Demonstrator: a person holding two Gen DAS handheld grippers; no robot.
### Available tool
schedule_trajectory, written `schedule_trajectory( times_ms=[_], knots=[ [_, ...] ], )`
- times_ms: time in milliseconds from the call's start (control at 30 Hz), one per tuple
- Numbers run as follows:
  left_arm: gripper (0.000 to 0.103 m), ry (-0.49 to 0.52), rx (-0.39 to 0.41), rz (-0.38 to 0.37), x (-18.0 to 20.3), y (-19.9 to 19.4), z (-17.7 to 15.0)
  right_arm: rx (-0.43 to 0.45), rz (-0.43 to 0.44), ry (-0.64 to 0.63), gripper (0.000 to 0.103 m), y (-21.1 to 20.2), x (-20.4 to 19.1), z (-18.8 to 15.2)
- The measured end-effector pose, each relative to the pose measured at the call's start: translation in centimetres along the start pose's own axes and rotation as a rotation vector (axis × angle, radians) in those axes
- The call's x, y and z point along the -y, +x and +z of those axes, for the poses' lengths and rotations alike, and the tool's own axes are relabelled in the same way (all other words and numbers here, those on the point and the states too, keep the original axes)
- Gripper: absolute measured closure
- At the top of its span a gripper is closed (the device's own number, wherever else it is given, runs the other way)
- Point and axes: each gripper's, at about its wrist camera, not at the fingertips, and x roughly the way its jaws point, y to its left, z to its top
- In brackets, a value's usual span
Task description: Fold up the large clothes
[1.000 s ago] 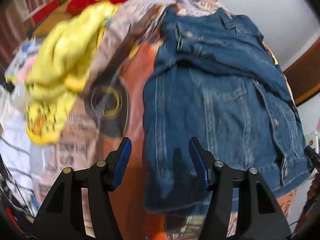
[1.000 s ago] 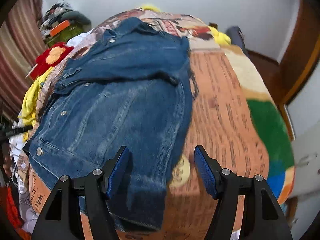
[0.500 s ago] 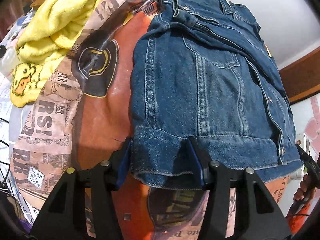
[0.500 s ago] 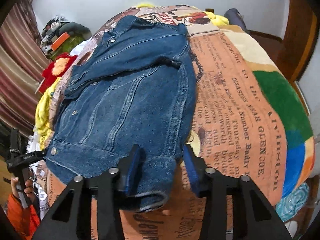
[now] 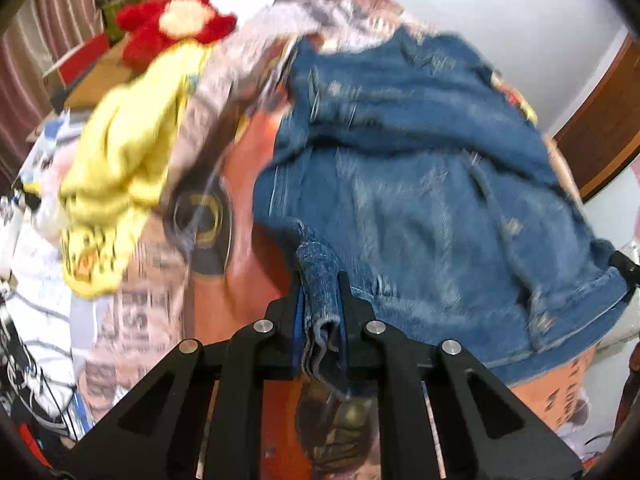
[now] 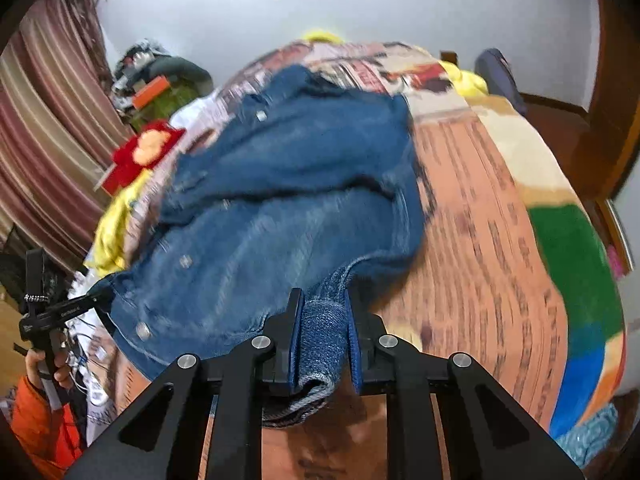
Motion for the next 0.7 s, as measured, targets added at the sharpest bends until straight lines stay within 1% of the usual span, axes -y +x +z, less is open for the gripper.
schedule_trajectory(
  times_ms=[100, 167, 200, 233, 333, 500, 533, 600, 633, 700],
  knots=[
    [0.090, 0.012, 0.060, -0.040, 0.8, -1.2, 2.6, 0.036, 0.021, -0.021, 0.087, -0.1, -0.5, 2.6],
    [0.090, 0.038, 0.112, -0.058, 1.6, -2.2, 5.0, 0.072, 0.011, -0.058, 0.087, 0.1, -1.1, 4.7],
    [0.091, 0.048, 0.128, -0.061, 1.8, -2.6, 5.6, 0.090, 0.002, -0.074, 0.087, 0.3, -1.4, 5.9],
    [0.091, 0.066, 0.158, -0.059, 2.2, -3.0, 7.2, 0.100, -0.003, -0.083, 0.087, 0.4, -1.5, 6.7],
    [0.091, 0.082, 0.212, -0.062, 2.8, -3.5, 10.4, 0.144, -0.018, -0.098, 0.087, 1.0, -1.6, 10.6],
    [0.091, 0.056, 0.258, -0.071, 3.2, -2.0, 16.9, 0.209, -0.039, -0.065, 0.087, 2.3, -1.0, 17.4],
    [0.091, 0.055, 0.266, -0.066, 3.2, -1.8, 17.5, 0.217, -0.042, -0.064, 0.087, 2.7, -0.9, 18.4],
    [0.091, 0.040, 0.278, -0.059, 3.2, -0.5, 20.4, 0.228, -0.055, -0.065, 0.087, 3.7, -0.8, 20.8],
    [0.091, 0.031, 0.280, -0.062, 3.2, -0.1, 21.2, 0.231, -0.068, -0.065, 0.087, 4.5, -0.6, 22.2],
    [0.091, 0.001, 0.281, -0.066, 3.0, 1.6, 23.9, 0.233, -0.086, -0.061, 0.087, 6.0, -0.4, 24.2]
  ],
)
